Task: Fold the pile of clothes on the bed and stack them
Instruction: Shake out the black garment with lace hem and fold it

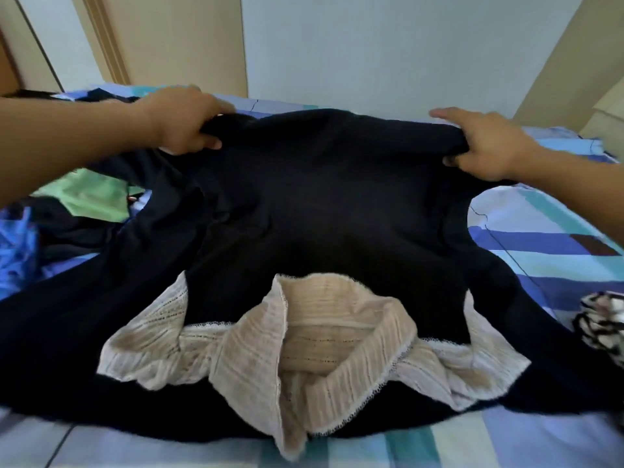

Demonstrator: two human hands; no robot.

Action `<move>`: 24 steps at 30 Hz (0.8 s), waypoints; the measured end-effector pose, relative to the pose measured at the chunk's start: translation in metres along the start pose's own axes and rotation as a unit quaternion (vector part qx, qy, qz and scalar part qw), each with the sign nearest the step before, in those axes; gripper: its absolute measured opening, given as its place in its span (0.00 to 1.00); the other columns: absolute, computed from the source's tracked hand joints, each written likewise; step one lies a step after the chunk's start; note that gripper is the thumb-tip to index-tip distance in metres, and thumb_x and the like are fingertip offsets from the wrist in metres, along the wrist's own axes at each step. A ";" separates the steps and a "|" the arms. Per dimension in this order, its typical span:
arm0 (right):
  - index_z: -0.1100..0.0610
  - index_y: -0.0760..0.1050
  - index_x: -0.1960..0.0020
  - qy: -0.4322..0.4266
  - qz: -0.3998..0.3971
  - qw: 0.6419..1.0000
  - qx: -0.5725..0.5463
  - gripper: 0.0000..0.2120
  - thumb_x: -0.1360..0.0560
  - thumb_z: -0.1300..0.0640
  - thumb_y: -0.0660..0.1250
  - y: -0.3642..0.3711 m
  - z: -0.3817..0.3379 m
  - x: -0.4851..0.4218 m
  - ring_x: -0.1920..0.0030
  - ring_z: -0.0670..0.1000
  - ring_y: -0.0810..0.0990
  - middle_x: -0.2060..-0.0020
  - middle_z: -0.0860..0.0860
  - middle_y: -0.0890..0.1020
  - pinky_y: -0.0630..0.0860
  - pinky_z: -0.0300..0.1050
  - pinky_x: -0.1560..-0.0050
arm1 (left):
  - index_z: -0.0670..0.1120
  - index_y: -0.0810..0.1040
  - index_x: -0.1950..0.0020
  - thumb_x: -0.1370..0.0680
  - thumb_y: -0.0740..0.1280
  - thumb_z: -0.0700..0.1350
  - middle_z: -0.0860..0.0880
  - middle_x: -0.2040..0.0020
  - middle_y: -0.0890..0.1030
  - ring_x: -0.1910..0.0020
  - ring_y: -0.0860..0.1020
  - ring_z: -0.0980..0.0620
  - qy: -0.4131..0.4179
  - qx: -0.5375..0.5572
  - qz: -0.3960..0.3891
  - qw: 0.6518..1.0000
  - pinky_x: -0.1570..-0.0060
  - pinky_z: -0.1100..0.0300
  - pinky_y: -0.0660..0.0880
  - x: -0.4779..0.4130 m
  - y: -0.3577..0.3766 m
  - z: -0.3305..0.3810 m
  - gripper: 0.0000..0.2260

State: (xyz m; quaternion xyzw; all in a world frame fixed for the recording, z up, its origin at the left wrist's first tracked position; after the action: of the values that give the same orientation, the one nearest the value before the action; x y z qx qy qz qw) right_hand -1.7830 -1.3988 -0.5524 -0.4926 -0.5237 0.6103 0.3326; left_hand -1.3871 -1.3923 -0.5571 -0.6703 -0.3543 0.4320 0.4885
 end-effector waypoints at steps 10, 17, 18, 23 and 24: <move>0.42 0.74 0.47 -0.181 -0.137 0.973 0.042 0.21 0.38 0.56 0.71 0.060 -0.043 0.244 0.55 0.46 0.80 0.57 0.39 0.78 0.76 0.45 0.59 | 0.52 0.76 0.52 0.31 0.63 0.52 0.53 0.63 0.80 0.64 0.79 0.45 0.217 -0.040 -0.028 0.975 0.59 0.52 0.71 0.230 0.034 0.090 0.10; 0.44 0.77 0.54 0.010 -0.458 0.888 -0.041 0.17 0.34 0.33 0.71 0.080 -0.030 0.300 0.65 0.42 0.78 0.64 0.42 0.82 0.79 0.46 0.54 | 0.63 0.77 0.51 0.34 0.59 0.76 0.58 0.62 0.78 0.60 0.77 0.63 0.014 0.054 -0.404 0.913 0.56 0.64 0.74 0.280 0.066 0.101 0.23; 0.46 0.78 0.57 0.034 -0.445 0.894 -0.043 0.20 0.33 0.30 0.69 0.067 -0.029 0.289 0.66 0.41 0.79 0.66 0.43 0.82 0.78 0.46 0.54 | 0.57 0.78 0.55 0.32 0.58 0.75 0.56 0.63 0.78 0.65 0.75 0.61 0.024 0.091 -0.379 0.921 0.58 0.62 0.75 0.265 0.054 0.107 0.24; 0.42 0.73 0.37 0.051 -0.049 0.987 -0.143 0.22 0.24 0.33 0.57 0.015 -0.073 0.210 0.43 0.46 0.78 0.44 0.42 0.79 0.75 0.50 0.41 | 0.57 0.79 0.44 0.23 0.55 0.67 0.58 0.47 0.79 0.47 0.77 0.58 -0.015 0.197 -0.021 0.980 0.45 0.54 0.75 0.177 0.026 0.114 0.20; 0.44 0.68 0.28 0.055 -0.045 0.984 -0.163 0.26 0.22 0.34 0.54 0.029 -0.079 0.204 0.34 0.49 0.73 0.34 0.45 0.74 0.71 0.51 0.33 | 0.54 0.76 0.36 0.22 0.53 0.68 0.55 0.40 0.78 0.40 0.75 0.53 -0.029 0.195 0.010 0.980 0.39 0.50 0.73 0.171 0.038 0.112 0.25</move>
State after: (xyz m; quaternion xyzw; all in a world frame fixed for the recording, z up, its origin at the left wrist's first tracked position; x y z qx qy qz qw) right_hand -1.7648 -1.1925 -0.6291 -0.5485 -0.6187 0.4736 0.3034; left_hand -1.4243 -1.2099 -0.6502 -0.5524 -0.2708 0.5168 0.5953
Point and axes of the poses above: each hand's wrist, its own x-axis away from the middle knuckle, its own y-axis out of the palm, z = x × y, the point moved 9 cm from there along -x, towards the middle knuckle
